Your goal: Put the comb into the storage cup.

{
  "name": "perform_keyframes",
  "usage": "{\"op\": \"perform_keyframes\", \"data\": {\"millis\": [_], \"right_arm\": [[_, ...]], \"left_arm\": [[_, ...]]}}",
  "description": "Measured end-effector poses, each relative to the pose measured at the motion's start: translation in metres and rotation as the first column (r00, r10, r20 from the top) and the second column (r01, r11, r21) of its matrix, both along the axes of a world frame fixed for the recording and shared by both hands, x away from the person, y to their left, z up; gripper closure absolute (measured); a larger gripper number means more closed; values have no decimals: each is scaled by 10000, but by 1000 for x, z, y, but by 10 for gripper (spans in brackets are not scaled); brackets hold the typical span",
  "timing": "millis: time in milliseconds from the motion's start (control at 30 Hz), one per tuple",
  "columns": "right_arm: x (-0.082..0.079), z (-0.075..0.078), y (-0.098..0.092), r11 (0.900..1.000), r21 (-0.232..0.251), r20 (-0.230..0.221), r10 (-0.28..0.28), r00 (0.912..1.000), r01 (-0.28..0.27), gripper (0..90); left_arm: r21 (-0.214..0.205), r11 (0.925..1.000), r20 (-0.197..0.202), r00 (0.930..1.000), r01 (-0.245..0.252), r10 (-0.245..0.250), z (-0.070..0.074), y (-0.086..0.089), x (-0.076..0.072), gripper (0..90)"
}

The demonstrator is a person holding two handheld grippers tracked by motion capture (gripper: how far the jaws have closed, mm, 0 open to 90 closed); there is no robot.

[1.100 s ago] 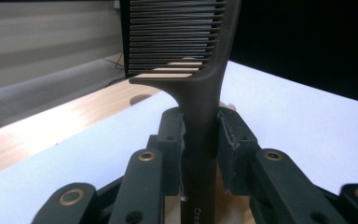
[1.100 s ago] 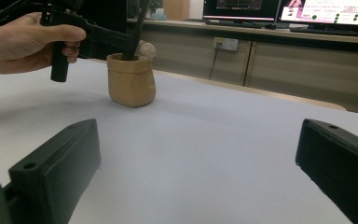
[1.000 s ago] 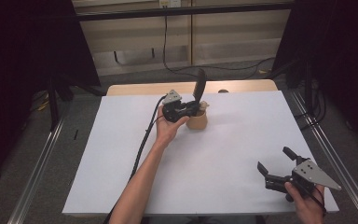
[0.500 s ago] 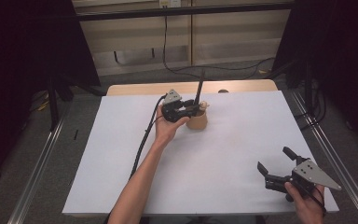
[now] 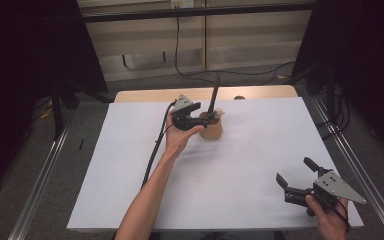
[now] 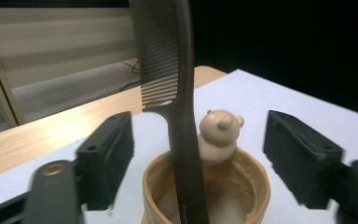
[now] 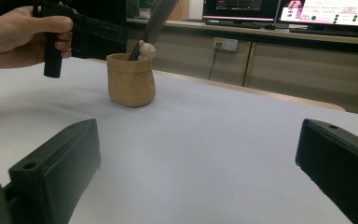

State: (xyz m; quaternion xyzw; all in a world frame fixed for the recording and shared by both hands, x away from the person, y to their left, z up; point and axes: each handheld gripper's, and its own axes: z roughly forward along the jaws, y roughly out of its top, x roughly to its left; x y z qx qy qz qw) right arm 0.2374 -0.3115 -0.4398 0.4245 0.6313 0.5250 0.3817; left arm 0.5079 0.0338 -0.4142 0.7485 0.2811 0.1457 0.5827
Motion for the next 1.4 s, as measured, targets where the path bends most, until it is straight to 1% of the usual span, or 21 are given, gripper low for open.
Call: {"op": "perform_keyframes", "data": {"millis": [67,200,333,367,400,467,533,567,600,667,700,733,767,833,1000,1100,1167,1200,1267,1300,1400], "right_arm": [[0,0,0,10000,-11,0,14,10000,-14,0],[0,0,0,10000,-8,1,-16,10000,16,0],[0,0,0,10000,-8,5,-18,10000,18,0],[1,0,0,10000,-19,-6,-8,10000,8,0],[1,0,0,10000,21,-18,-26,10000,26,0],[1,0,0,10000,53,-37,-30,10000,30,0],[1,-1,0,10000,48,-36,-29,10000,29,0],[1,-1,0,10000,42,-37,-43,10000,43,0],[1,-1,-1,10000,24,-42,-41,10000,41,0],[1,-1,-1,10000,36,-19,-69,10000,70,0],[1,-1,-1,10000,46,-25,-72,10000,72,0],[1,-1,-1,10000,58,-27,-80,10000,80,0],[1,-1,-1,10000,63,-34,-74,10000,74,0],[1,-1,-1,10000,78,-61,-57,10000,58,0],[3,-2,-3,9999,98,-82,-140,9999,141,0],[4,-2,-3,9999,109,-55,-111,9999,112,0],[4,-2,-3,9999,104,-55,-124,9999,125,0],[4,-2,-3,9999,111,-53,-125,9999,125,0],[3,-2,-3,9999,109,-56,-126,9999,127,0],[3,-2,-3,9999,109,-58,-119,9999,120,0],[3,-2,-3,9999,99,-31,-102,9999,102,0]], "left_arm": [[148,9999,61,10000,38,-39,2,1,-1,178],[62,9999,35,9999,-148,148,6,2,-5,48],[152,9997,319,9993,-181,176,9,6,-10,31],[61,9995,361,9989,-309,307,10,7,-12,21],[93,9993,456,9983,-367,363,11,8,-13,20],[148,9996,424,9988,-232,226,12,9,-15,20],[29,9995,516,9982,-306,304,14,10,-18,20],[-19,9997,547,9982,-235,235,15,12,-19,19],[37,9996,573,9979,-291,289,15,12,-20,21],[106,9986,688,9964,-510,502,15,16,-21,22],[71,9979,624,9961,-637,631,14,17,-20,23],[176,9960,548,9948,-871,860,13,18,-20,23],[166,9940,314,9937,-1083,1077,12,19,-19,23],[180,9927,333,9924,-1189,1183,12,22,-20,27],[110,9963,632,9944,-853,845,14,29,-25,39],[-151,9960,599,9942,-883,891,18,35,-28,26],[-298,9969,701,9948,-723,742,20,39,-30,19],[-432,9964,700,9947,-727,756,20,40,-31,17],[-445,9953,713,9935,-856,887,22,42,-33,14],[-349,9949,772,9923,-943,968,22,43,-34,14],[-421,9942,862,9910,-991,1024,22,48,-37,17]]}}
